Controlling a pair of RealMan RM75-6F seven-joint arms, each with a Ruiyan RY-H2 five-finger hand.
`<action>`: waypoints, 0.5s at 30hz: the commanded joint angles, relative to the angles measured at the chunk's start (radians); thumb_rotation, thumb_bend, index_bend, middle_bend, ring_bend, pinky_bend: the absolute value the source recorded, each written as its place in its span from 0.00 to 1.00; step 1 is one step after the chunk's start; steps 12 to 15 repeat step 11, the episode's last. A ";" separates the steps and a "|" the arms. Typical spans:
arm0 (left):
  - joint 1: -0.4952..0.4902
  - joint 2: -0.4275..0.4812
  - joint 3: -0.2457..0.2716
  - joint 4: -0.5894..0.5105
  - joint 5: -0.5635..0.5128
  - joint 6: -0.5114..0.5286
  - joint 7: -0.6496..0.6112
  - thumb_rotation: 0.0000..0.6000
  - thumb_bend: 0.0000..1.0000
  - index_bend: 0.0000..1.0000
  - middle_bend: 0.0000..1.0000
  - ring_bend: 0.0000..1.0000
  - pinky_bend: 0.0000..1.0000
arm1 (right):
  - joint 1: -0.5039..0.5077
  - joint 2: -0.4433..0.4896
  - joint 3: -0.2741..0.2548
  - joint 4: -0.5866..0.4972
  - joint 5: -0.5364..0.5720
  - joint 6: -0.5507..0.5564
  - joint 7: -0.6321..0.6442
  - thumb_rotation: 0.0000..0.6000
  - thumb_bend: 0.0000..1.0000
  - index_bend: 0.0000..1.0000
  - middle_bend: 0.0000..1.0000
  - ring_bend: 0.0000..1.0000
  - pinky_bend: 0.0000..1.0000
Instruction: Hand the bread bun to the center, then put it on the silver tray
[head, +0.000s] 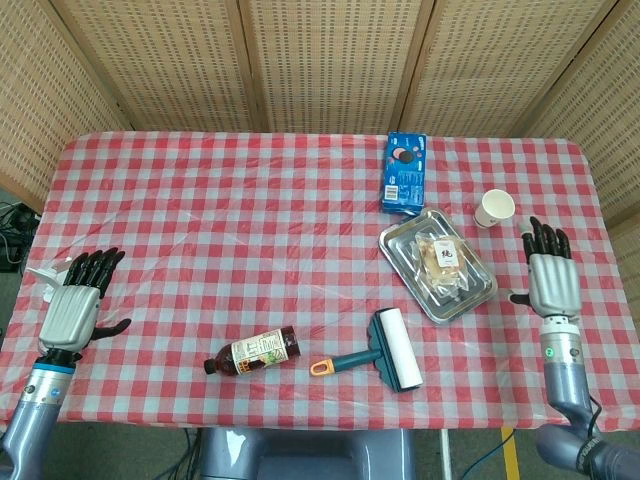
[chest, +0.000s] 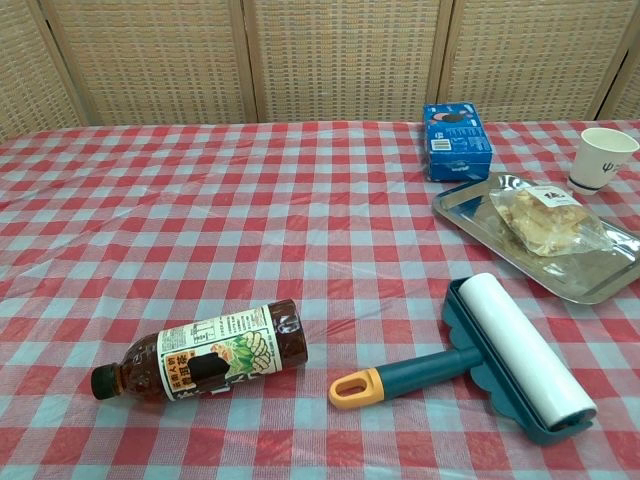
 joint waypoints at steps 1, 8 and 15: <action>-0.001 -0.001 0.002 0.004 -0.002 -0.008 -0.014 1.00 0.14 0.00 0.00 0.00 0.00 | -0.075 0.000 -0.037 0.024 -0.099 0.087 0.093 1.00 0.09 0.00 0.00 0.00 0.00; -0.002 -0.017 -0.002 0.030 -0.010 -0.009 0.000 1.00 0.14 0.00 0.00 0.00 0.00 | -0.129 -0.008 -0.073 0.084 -0.201 0.129 0.161 1.00 0.09 0.00 0.00 0.00 0.00; -0.003 -0.030 -0.004 0.037 -0.014 -0.008 0.014 1.00 0.14 0.00 0.00 0.00 0.00 | -0.131 -0.008 -0.068 0.089 -0.208 0.107 0.178 1.00 0.09 0.00 0.00 0.00 0.00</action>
